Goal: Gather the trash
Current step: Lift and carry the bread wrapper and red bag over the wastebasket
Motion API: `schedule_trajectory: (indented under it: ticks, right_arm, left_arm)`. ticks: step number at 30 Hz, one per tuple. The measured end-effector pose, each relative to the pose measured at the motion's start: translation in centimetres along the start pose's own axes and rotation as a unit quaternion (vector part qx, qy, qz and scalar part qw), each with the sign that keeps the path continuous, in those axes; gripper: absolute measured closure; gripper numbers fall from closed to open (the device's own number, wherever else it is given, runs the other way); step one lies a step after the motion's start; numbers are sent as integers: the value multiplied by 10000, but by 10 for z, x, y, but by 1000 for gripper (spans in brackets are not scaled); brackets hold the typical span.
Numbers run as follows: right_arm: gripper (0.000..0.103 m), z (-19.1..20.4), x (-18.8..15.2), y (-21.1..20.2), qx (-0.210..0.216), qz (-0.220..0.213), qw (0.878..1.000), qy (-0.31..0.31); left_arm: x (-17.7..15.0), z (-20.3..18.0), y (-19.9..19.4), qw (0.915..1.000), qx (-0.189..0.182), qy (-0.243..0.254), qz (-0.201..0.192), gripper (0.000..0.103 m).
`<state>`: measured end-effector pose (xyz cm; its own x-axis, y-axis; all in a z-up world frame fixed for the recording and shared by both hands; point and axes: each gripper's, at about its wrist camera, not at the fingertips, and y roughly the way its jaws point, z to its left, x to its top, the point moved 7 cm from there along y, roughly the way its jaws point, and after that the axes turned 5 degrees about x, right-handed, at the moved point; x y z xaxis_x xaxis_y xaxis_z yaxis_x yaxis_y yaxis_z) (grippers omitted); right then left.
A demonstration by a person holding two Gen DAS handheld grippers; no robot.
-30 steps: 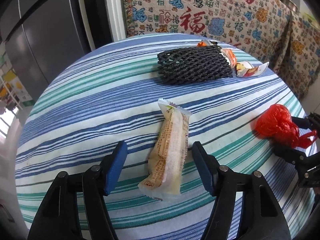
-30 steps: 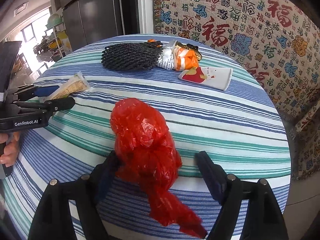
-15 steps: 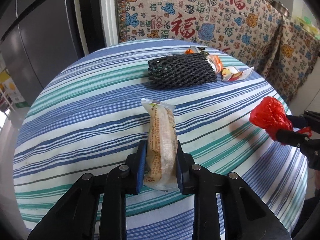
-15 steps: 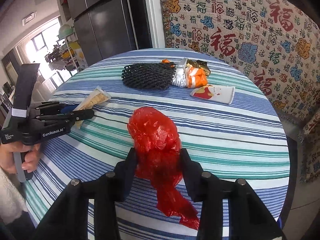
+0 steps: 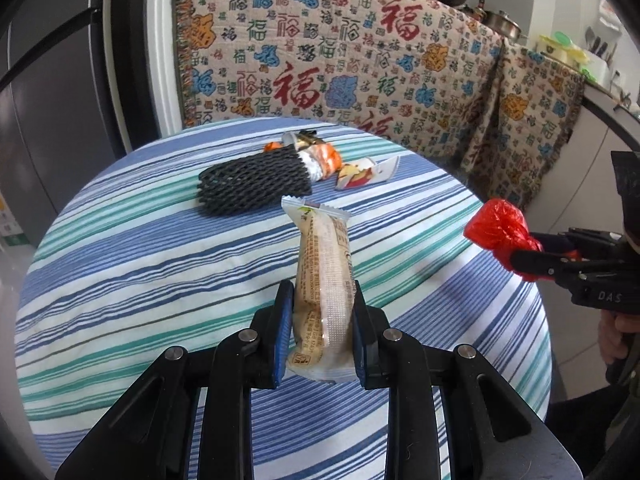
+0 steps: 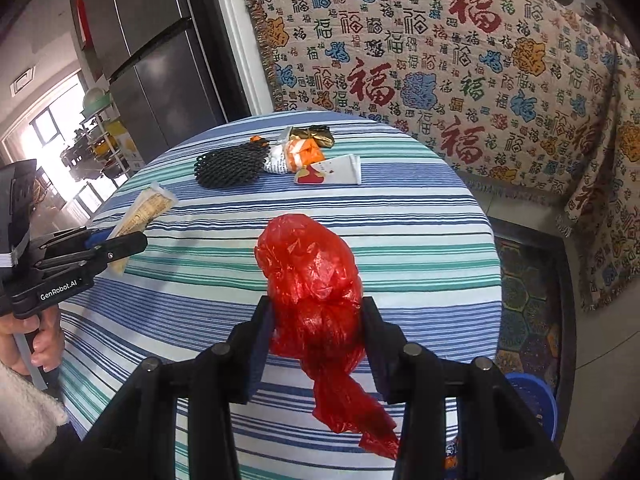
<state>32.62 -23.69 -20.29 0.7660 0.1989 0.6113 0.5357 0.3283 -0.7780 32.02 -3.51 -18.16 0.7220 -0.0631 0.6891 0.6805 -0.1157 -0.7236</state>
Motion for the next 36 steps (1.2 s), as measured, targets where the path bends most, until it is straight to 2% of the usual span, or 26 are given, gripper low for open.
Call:
schedule_trajectory:
  ticks: [13, 19, 25, 30, 36]
  right_arm:
    - [60, -32, -9, -25, -168, -134, 9995, 251]
    - [60, -33, -10, -28, -180, -162, 9994, 254]
    - [60, -56, -17, -53, -386, -341, 9978, 427]
    - [60, -106, -36, -91, -811, -476, 9922, 815]
    - [59, -178, -86, -124, -1330, -312, 9794, 1485]
  left_arm:
    - [4, -31, -14, 9985, 245, 465, -174, 78]
    - [3, -41, -22, 9984, 136, 515, -173, 78]
    - [-5, -87, -34, 9971, -394, 646, -67, 78]
    - [-8, -155, -41, 9915, -982, 848, 34, 78]
    - [-11, -247, -34, 9796, -1666, 1102, 214, 78]
